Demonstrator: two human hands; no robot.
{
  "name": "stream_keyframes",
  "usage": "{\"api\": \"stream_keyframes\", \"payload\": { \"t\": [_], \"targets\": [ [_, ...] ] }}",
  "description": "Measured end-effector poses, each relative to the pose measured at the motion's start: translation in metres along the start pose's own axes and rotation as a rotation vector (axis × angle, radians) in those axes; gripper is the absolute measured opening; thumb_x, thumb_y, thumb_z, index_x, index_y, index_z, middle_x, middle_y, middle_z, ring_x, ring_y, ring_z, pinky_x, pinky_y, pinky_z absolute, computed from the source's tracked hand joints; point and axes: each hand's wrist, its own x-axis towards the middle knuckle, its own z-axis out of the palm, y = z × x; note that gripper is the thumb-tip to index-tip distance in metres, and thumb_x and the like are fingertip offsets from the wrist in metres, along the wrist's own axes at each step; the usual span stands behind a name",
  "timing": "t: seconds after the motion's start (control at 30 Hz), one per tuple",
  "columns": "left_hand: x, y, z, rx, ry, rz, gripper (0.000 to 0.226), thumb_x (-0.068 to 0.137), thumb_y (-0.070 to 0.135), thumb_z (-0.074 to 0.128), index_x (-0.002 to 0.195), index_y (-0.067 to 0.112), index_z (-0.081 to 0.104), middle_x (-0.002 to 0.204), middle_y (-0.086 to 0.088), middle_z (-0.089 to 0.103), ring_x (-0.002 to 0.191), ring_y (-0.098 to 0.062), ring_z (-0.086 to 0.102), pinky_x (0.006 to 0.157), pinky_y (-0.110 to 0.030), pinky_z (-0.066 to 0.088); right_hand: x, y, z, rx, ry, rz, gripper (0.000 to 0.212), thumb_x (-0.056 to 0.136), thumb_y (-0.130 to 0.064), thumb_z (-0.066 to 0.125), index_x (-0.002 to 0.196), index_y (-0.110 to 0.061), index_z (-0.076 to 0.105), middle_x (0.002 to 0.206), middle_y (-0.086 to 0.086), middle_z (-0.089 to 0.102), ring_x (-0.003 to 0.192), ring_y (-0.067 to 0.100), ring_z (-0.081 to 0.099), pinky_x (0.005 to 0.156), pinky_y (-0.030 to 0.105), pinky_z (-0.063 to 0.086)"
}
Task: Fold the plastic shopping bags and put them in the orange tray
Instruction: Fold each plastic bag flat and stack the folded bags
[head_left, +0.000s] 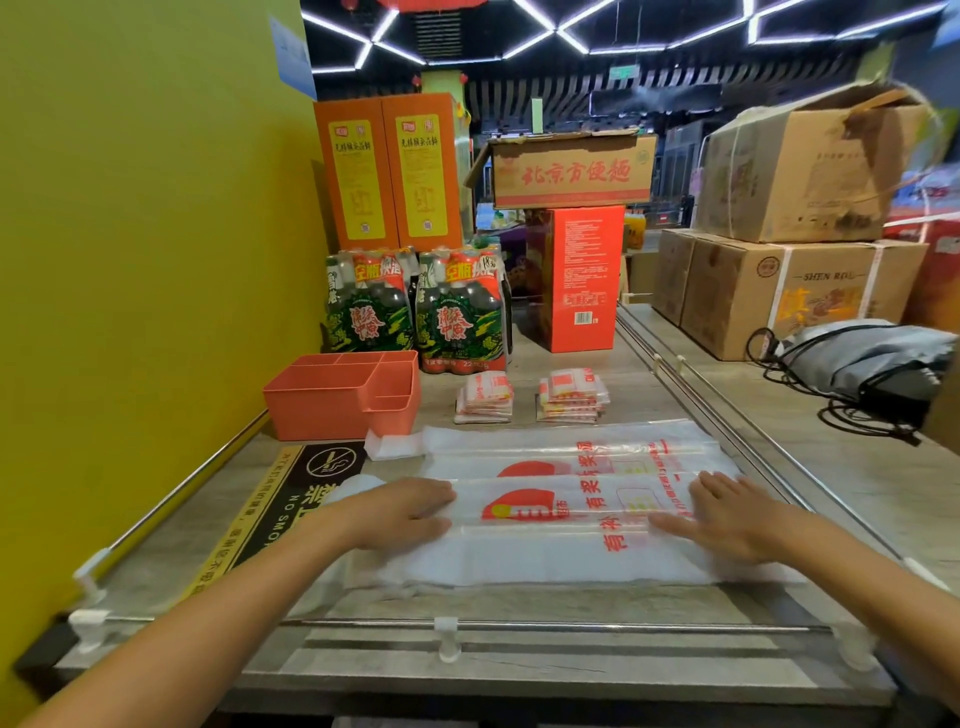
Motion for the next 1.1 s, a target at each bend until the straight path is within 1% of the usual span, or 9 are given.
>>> {"api": "stream_keyframes", "payload": {
  "t": [0.07,0.13,0.27,0.4,0.5,0.73,0.83,0.93,1.1],
  "targets": [
    [0.005,-0.004,-0.005,-0.028,0.074,-0.008,0.045,0.103,0.047,0.046,0.144,0.028,0.052,0.149,0.012,0.050,0.136,-0.011,0.047,0.113,-0.029,0.036,0.001,-0.013,-0.006,0.018,0.109,-0.067,0.130,0.061,-0.098,-0.009,0.151,-0.013,0.032,0.160,0.009,0.028,0.148,0.024,0.023,0.124,0.040,0.013],
    [0.011,-0.007,-0.007,0.018,0.122,0.001,0.041,0.099,0.051,0.052,0.136,0.033,0.058,0.139,0.014,0.058,0.125,-0.008,0.054,0.106,-0.030,0.044,0.002,-0.036,-0.012,0.074,0.204,-0.194,0.112,0.074,-0.091,0.000,0.161,-0.021,0.017,0.169,-0.001,0.008,0.155,0.017,0.006,0.126,0.037,0.006],
    [0.016,-0.003,-0.011,0.121,0.135,0.075,0.042,0.096,0.046,0.060,0.136,0.035,0.058,0.138,0.016,0.057,0.123,-0.005,0.051,0.099,-0.021,0.040,0.007,-0.089,-0.020,0.186,0.194,-0.410,0.067,0.097,-0.069,0.032,0.156,-0.036,0.031,0.163,-0.012,0.027,0.149,0.012,0.028,0.121,0.036,0.027],
    [0.013,0.002,-0.015,0.151,0.117,0.099,0.051,0.091,0.030,0.060,0.142,0.033,0.054,0.142,0.013,0.055,0.128,-0.009,0.049,0.101,-0.023,0.039,0.024,-0.127,-0.021,0.216,0.181,-0.506,0.058,0.099,-0.061,0.044,0.153,-0.039,0.035,0.155,-0.011,0.044,0.135,0.015,0.048,0.111,0.034,0.041],
    [0.013,-0.001,-0.012,0.134,0.153,0.099,0.051,0.090,0.024,0.059,0.140,0.031,0.056,0.140,0.011,0.059,0.126,-0.011,0.052,0.101,-0.027,0.045,0.035,-0.142,-0.017,0.181,0.192,-0.526,0.054,0.101,-0.055,0.046,0.150,-0.034,0.040,0.153,-0.009,0.046,0.133,0.016,0.049,0.109,0.034,0.044],
    [0.009,-0.015,0.000,0.071,0.393,0.149,0.042,0.095,0.017,0.058,0.135,0.029,0.063,0.129,0.006,0.067,0.117,-0.012,0.061,0.095,-0.031,0.052,0.045,-0.151,-0.010,0.087,0.349,-0.500,0.029,0.104,-0.034,0.047,0.129,-0.027,0.061,0.128,-0.001,0.065,0.114,0.022,0.062,0.095,0.038,0.054],
    [0.005,-0.028,0.006,0.090,0.407,0.155,0.048,0.093,0.006,0.060,0.135,0.028,0.063,0.134,0.007,0.064,0.125,-0.011,0.057,0.099,-0.015,0.040,0.045,-0.148,-0.006,0.060,0.386,-0.494,0.038,0.105,-0.038,0.047,0.142,-0.031,0.053,0.143,-0.004,0.058,0.122,0.020,0.060,0.103,0.036,0.050],
    [0.000,-0.036,0.007,0.042,0.442,0.124,0.049,0.096,0.003,0.054,0.137,0.029,0.061,0.137,0.007,0.062,0.125,-0.011,0.057,0.093,-0.008,0.032,0.041,-0.149,-0.003,0.135,0.305,-0.542,0.048,0.106,-0.044,0.041,0.154,-0.034,0.038,0.160,-0.010,0.036,0.144,0.015,0.037,0.116,0.034,0.034],
    [-0.010,-0.041,0.010,0.038,0.422,0.153,0.049,0.096,0.001,0.057,0.137,0.028,0.061,0.139,0.007,0.060,0.124,-0.011,0.058,0.102,-0.017,0.043,0.037,-0.157,0.010,0.224,0.055,-0.635,0.066,0.099,-0.070,0.025,0.158,-0.041,0.017,0.166,-0.020,0.011,0.153,0.005,0.007,0.126,0.040,0.011]
  ]
}}
